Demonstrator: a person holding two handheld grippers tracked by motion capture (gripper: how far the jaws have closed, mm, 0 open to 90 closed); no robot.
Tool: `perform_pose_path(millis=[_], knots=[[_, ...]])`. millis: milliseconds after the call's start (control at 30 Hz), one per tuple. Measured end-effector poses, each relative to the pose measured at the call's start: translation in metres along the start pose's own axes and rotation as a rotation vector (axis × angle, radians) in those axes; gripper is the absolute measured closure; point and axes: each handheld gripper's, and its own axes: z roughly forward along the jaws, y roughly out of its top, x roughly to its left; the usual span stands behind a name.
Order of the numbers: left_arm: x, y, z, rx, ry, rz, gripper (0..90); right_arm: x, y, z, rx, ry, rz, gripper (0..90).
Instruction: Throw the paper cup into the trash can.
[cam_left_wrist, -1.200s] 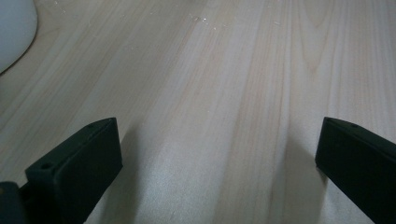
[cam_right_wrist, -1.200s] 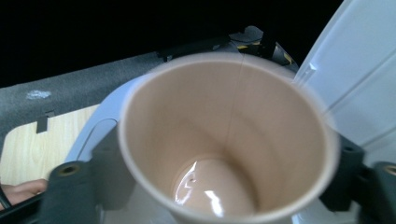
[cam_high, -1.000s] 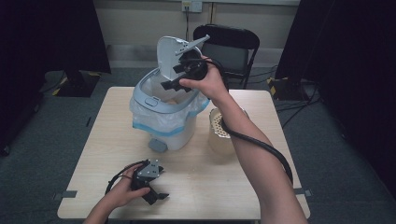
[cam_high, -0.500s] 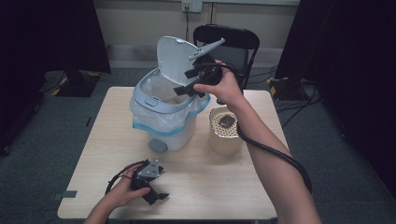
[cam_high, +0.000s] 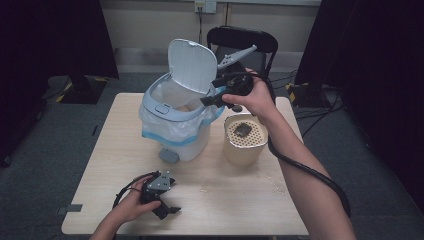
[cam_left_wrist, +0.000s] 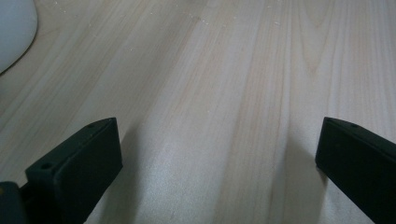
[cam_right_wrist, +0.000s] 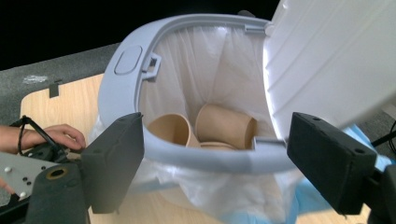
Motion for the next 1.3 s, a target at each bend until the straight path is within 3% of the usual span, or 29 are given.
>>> perform_pose_path(millis=[300,400,833,1067,1300], knots=[[0.0,0.0,0.0,0.0,0.0,0.0,0.0,-0.012,-0.012,-0.007,0.019,-0.037,0.028,18.4],[0.0,0.001,-0.001,0.021,0.002,0.004,0.0,-0.017,-0.013,-0.005,0.016,-0.045,0.04,18.3],[0.0,0.001,-0.001,0.015,-0.001,0.003,0.0,-0.04,-0.006,0.01,0.011,-0.062,0.053,19.2],[0.0,0.001,-0.001,0.018,-0.002,0.004,0.0,-0.038,0.004,0.011,-0.034,-0.046,0.044,21.7],[0.0,0.001,-0.001,0.018,-0.002,0.004,0.0,-0.029,0.01,0.012,-0.013,-0.058,0.027,17.4]])
